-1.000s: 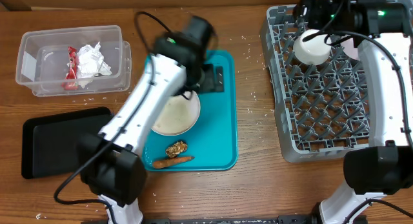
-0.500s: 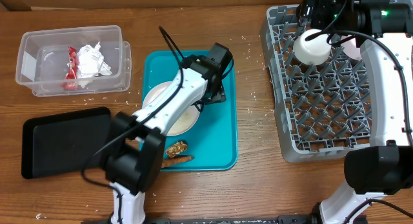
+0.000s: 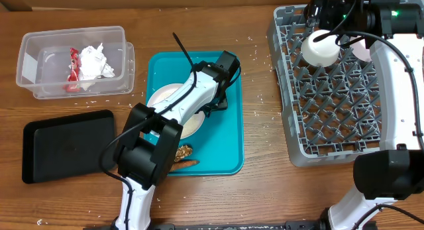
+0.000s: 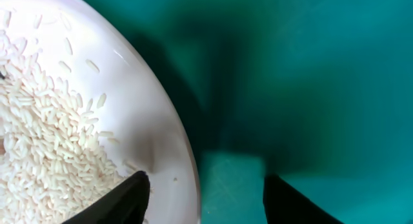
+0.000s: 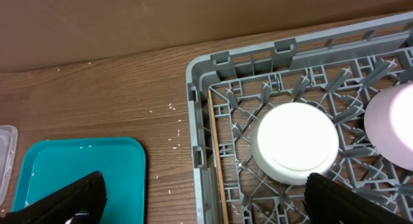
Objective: Sort waste into correct bins and load items into the dishwasher
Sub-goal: 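Reach the left gripper to the white rice plate and grasp its rim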
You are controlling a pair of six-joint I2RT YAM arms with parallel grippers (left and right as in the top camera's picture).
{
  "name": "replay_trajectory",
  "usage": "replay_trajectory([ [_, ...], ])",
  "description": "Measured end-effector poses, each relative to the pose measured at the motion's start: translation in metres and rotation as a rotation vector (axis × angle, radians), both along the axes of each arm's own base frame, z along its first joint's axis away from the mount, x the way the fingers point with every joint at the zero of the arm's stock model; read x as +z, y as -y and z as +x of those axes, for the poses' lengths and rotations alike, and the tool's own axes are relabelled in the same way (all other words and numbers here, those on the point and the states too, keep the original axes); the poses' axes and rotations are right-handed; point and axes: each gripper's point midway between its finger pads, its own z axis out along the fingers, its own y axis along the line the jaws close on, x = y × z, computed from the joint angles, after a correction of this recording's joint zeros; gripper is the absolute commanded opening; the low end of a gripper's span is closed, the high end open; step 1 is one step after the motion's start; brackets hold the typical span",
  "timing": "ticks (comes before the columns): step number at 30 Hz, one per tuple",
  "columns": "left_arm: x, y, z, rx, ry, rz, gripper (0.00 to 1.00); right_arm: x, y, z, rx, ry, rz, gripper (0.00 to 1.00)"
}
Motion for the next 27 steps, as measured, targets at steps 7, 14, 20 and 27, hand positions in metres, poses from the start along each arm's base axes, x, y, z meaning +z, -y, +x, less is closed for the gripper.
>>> replay_trajectory([
  [7,0.0000,0.0003,0.0004,0.000,0.001,-0.001,0.40,0.0000,0.0000,0.0000,0.000,0.000,0.000,1.00],
  [14,0.0000,0.0002,0.0002,0.000,0.001,-0.001,0.29,0.0001,0.0000,0.0001,0.000,0.000,0.000,1.00],
  [20,-0.0007,-0.0015,-0.0025,0.001,-0.010,0.005,0.29,0.0001,-0.0003,0.0001,0.001,0.000,0.000,1.00],
  [27,-0.0046,-0.0043,-0.0073,0.004,-0.025,0.014,0.14,0.0001,-0.0002,0.0001,0.000,0.000,0.000,1.00],
])
